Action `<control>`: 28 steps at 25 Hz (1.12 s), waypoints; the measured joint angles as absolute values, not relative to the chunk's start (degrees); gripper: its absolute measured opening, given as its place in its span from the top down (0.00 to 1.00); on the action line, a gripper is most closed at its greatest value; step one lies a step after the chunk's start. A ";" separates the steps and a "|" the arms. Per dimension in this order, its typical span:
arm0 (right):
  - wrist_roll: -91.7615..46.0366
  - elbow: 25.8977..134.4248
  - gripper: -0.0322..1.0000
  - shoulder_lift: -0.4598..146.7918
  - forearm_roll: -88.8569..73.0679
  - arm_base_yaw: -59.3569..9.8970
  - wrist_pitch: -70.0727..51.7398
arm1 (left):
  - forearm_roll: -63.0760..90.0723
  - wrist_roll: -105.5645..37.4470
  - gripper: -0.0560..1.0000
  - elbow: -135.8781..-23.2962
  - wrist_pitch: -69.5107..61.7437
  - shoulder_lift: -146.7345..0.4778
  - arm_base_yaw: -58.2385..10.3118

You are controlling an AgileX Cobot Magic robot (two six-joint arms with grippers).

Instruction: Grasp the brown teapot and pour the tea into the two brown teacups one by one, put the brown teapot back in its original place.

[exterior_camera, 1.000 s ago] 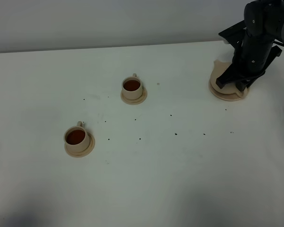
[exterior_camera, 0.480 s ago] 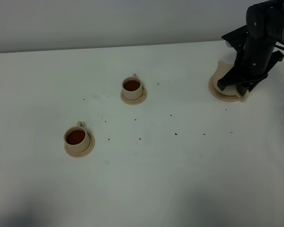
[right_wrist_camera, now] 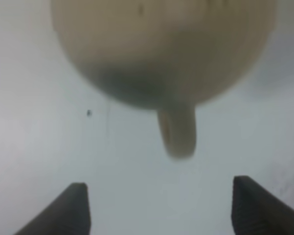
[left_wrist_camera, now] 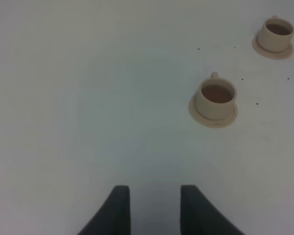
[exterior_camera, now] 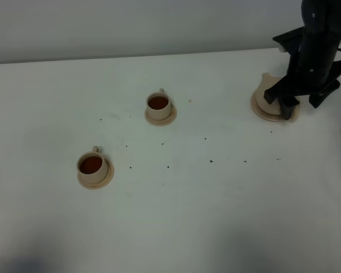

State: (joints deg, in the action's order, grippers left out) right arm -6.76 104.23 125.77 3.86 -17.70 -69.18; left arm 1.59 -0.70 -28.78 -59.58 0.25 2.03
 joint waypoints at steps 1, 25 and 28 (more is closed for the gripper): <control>-6.44 103.84 0.39 125.03 3.73 -17.70 -69.18 | 1.59 -0.70 0.66 -28.78 -59.58 0.25 2.03; -4.37 36.71 0.53 53.35 -3.27 -17.76 -66.61 | 1.59 -0.70 0.66 -28.78 -59.58 0.25 2.03; -5.86 33.16 0.53 45.31 -3.34 -17.76 -66.81 | 1.59 -0.70 0.66 -28.78 -59.58 0.25 2.03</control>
State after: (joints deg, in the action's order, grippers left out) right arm -5.86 33.16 45.31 -3.34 -17.76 -66.81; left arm 1.59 -0.70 -28.78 -59.58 0.25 2.03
